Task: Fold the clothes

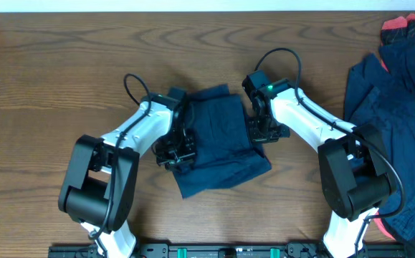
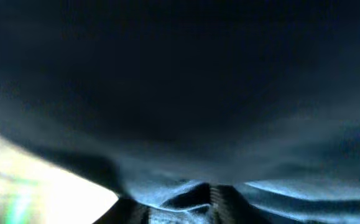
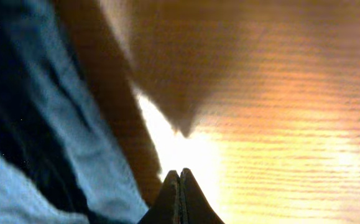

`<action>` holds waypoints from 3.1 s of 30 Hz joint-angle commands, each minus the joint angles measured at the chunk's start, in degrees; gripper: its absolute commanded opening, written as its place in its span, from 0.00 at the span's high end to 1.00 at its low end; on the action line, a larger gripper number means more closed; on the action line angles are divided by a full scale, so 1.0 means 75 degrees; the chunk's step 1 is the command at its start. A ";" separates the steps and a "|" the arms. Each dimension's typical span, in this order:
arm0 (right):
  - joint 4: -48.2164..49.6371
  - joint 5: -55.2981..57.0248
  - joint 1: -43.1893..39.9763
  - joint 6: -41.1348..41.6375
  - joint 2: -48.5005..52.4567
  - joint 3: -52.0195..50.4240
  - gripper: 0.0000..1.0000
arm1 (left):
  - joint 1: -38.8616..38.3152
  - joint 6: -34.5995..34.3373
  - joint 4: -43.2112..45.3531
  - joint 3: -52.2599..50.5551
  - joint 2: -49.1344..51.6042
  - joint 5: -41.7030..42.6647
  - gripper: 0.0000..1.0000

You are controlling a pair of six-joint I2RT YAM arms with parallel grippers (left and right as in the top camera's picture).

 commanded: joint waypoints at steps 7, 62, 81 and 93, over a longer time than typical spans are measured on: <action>-0.0431 0.0274 -0.0277 0.0219 -0.0720 0.0294 0.98 | -0.0096 0.0099 -0.0184 -0.0090 -0.1725 -0.0615 0.61; 0.2454 0.0912 0.0784 -0.1020 0.0915 0.0149 0.91 | 0.1422 0.1728 -0.1134 -0.0175 0.0140 -0.0169 0.75; 0.2244 0.0452 0.0965 -0.1617 0.0842 0.0294 0.90 | 0.1416 0.1760 0.1224 -0.0160 -0.2124 -0.0364 0.02; 0.2011 0.0478 0.1058 -0.1585 0.0673 0.0510 0.91 | 0.1451 0.2559 0.2206 -0.0163 -0.0994 -0.0347 0.02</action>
